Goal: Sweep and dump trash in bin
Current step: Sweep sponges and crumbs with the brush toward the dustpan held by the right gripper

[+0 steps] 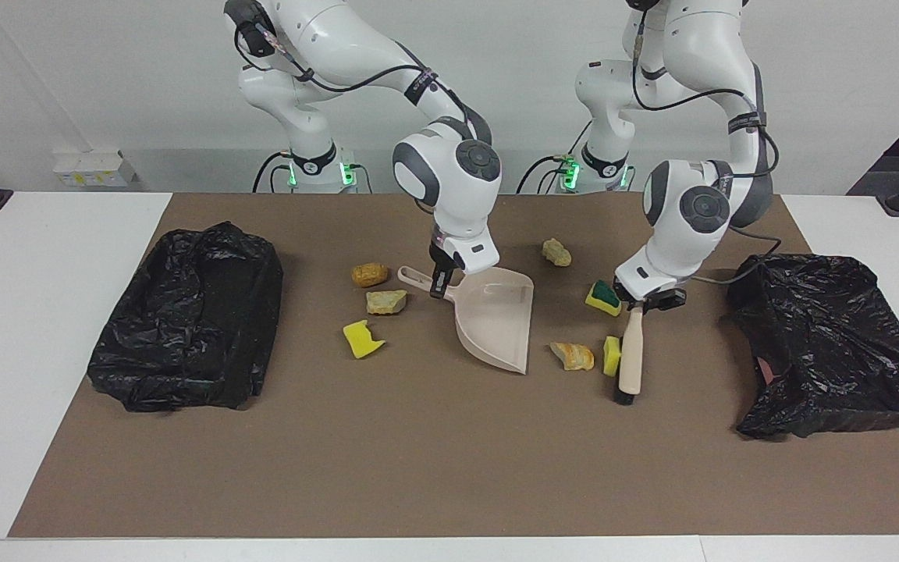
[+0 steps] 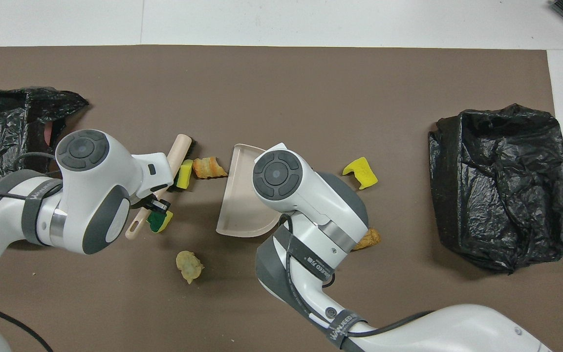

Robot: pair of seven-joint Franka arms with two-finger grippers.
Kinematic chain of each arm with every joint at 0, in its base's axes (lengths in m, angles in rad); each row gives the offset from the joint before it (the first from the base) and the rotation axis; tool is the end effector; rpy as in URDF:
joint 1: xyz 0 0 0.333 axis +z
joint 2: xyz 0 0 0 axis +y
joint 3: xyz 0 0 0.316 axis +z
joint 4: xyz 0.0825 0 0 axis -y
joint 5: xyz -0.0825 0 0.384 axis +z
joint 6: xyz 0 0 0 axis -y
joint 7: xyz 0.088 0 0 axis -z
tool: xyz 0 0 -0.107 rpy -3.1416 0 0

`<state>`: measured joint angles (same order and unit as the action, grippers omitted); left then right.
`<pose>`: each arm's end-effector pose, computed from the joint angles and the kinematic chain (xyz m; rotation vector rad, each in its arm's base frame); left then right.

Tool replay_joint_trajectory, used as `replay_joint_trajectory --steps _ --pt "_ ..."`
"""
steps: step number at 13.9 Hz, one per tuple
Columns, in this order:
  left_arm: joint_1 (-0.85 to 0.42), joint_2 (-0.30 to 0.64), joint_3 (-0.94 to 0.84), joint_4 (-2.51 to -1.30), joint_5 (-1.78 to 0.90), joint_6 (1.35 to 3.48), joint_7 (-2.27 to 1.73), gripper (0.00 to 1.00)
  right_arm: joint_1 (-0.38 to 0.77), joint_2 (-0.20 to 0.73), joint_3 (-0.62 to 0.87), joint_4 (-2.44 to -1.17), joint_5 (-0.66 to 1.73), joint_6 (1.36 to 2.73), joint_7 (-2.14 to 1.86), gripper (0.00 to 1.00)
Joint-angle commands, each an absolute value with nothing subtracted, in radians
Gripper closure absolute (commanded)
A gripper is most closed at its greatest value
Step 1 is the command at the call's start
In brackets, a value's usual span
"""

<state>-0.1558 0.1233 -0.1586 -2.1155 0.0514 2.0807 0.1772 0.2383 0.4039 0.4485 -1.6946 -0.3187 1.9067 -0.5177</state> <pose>0.5178 -0.1647 0.3447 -2.9941 0.7974 0.2395 0.5254 0.3668 0.3692 2.3792 1.8342 -0.2011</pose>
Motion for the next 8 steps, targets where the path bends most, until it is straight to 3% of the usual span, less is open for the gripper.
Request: replay_joint_trajectory --steps 1,4,8 --pt "-0.175 0.069 -0.224 -2.166 -0.007 2.05 0.163 1.0 0.209 0.385 0.459 -1.758 -0.345 1.931 -0.488 1.0" --pt "-0.175 0.063 -0.337 -2.154 -0.063 2.034 0.045 1.0 0.202 0.374 0.459 -1.793 -0.344 1.959 -0.488 1.0" --pt "-0.164 -0.006 -0.333 -2.102 -0.233 1.916 0.0 1.0 0.201 0.376 0.459 -1.798 -0.342 1.963 -0.489 1.0"
